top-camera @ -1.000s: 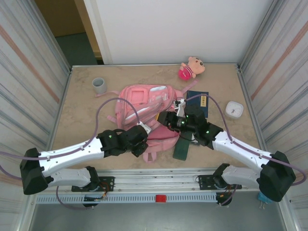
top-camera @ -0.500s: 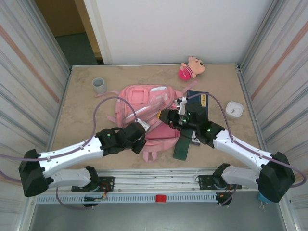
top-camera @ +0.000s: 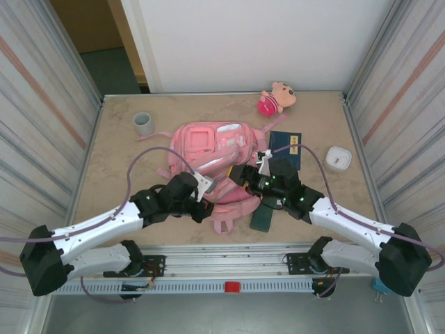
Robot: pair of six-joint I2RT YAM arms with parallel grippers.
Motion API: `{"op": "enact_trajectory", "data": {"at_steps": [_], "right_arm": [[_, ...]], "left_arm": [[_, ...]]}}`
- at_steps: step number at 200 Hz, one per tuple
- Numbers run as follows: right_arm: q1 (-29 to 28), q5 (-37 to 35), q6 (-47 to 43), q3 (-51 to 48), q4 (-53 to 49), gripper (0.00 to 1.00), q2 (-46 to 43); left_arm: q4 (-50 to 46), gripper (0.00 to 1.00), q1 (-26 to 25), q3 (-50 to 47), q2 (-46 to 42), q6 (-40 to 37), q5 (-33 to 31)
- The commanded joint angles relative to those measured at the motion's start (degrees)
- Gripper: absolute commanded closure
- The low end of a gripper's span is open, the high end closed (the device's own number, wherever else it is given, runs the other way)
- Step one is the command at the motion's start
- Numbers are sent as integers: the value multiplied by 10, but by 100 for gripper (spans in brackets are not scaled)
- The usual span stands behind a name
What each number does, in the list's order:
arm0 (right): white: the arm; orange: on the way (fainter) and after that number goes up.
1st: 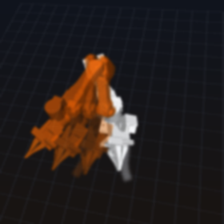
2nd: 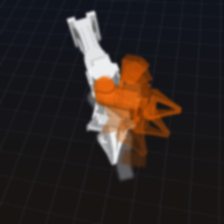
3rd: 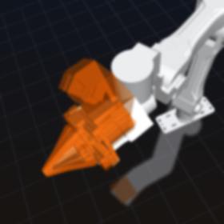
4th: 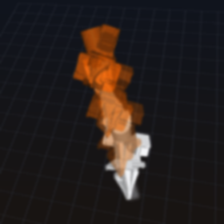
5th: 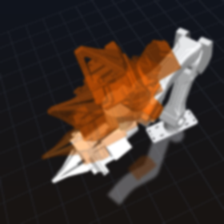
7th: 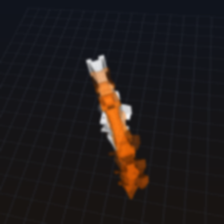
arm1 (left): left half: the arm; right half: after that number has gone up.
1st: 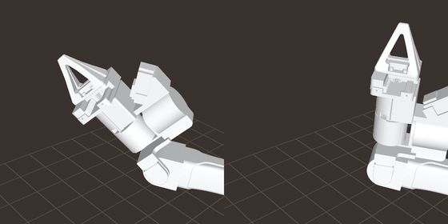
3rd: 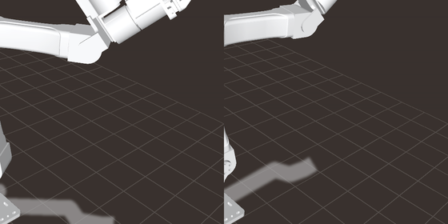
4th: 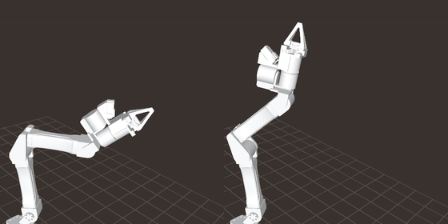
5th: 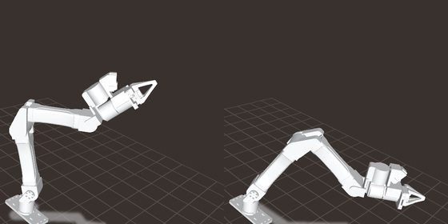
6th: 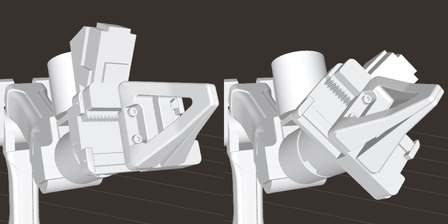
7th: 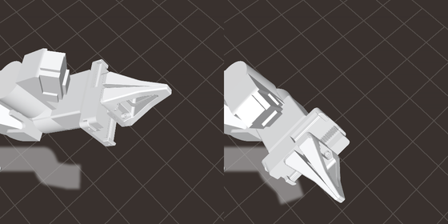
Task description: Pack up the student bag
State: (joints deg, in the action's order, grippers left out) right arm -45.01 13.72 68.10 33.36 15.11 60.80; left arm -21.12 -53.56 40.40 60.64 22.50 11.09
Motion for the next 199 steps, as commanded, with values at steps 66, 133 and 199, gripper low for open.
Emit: {"op": "enact_trajectory", "data": {"at_steps": [66, 133, 199], "right_arm": [[80, 79, -84, 68, -101, 82, -38], [140, 139, -48, 58, -85, 48, -67], [46, -28, -3, -21, -32, 65, -101]], "left_arm": [[-150, 100, 53, 23, -28, -25, -82], [-79, 100, 68, 15, -24, -48, -37], [-46, 100, 72, 5, -32, -35, -43]]}}
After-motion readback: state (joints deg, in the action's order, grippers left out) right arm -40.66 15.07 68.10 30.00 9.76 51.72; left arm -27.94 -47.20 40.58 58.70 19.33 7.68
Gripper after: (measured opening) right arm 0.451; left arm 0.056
